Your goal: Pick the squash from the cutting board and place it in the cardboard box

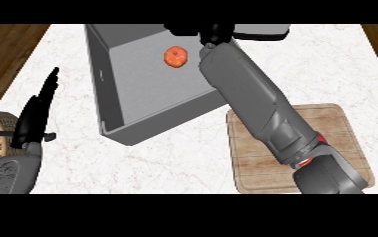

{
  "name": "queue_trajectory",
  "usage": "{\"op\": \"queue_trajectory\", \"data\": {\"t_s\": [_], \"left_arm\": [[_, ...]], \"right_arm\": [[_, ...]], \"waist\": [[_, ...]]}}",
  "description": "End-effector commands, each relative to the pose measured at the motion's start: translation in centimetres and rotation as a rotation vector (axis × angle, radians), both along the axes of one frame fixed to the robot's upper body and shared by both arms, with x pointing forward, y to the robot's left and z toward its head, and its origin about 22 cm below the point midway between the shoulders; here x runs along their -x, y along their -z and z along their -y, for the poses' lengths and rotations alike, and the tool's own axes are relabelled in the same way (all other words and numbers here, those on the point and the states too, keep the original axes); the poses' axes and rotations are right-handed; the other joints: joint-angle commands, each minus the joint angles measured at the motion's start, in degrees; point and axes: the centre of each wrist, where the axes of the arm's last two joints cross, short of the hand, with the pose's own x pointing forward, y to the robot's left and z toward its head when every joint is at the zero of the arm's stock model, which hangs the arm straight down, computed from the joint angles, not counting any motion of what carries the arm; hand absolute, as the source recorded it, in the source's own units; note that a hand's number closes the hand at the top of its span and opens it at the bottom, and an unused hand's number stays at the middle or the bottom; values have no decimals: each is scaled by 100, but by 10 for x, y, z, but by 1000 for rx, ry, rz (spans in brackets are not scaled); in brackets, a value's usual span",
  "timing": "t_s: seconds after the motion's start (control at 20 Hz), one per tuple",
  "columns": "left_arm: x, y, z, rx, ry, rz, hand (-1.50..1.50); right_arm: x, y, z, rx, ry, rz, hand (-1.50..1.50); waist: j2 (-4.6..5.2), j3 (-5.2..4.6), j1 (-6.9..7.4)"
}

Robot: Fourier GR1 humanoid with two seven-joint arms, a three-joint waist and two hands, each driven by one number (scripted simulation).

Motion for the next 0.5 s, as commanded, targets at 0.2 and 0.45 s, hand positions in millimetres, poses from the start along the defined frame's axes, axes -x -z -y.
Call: {"op": "queue_trajectory", "data": {"t_s": [0.2,0.45], "left_arm": [[32,16,-21,11,-66,-42,0],[23,3,-23,9,-98,-42,0]], "right_arm": [[9,47,45,-79,25,19,-150],[25,56,90,-55,19,3,-150]], "waist": [[-144,2,-453],[-185,0,-593]]}}
